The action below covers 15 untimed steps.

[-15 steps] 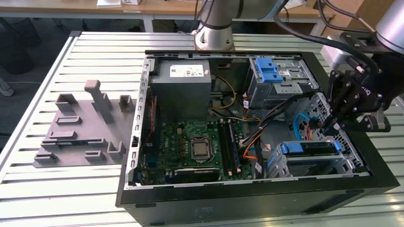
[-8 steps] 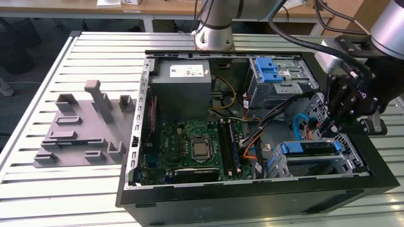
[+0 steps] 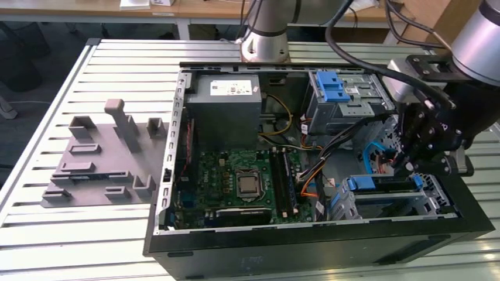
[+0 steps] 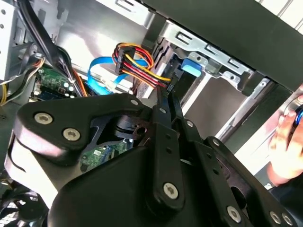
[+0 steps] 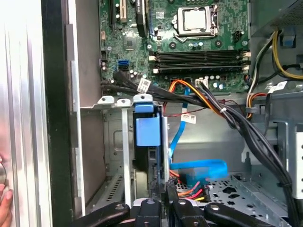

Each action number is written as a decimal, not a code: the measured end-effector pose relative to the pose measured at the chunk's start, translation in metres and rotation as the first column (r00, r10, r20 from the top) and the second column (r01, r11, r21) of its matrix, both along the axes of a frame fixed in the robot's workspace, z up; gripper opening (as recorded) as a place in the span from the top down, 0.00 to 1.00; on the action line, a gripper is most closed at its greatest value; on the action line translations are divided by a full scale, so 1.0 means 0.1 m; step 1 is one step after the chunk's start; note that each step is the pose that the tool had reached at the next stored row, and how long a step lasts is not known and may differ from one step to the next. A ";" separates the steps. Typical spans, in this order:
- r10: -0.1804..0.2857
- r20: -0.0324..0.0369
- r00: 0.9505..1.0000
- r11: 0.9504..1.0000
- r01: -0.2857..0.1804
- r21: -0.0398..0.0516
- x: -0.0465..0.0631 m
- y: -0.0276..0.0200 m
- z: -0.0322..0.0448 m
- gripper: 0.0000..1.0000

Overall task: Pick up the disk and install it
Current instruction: 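Insert the first disk wire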

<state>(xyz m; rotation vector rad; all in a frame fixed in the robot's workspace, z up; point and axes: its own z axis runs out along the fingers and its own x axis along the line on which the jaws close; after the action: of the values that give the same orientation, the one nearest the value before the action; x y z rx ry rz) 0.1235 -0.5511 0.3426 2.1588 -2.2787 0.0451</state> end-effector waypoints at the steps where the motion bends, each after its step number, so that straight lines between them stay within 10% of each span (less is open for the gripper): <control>1: 0.000 0.001 1.000 1.000 0.000 0.001 0.00 -0.011 -0.005 0.84; 11: 0.005 0.049 0.999 1.000 -0.006 0.012 -0.11 -0.016 -0.049 0.84; 15: 0.016 0.058 0.998 1.000 -0.017 0.012 -0.13 -0.023 -0.063 0.84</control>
<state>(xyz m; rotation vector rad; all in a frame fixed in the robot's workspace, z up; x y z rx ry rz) 0.1106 -0.5535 0.3363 2.2112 -2.2978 0.0954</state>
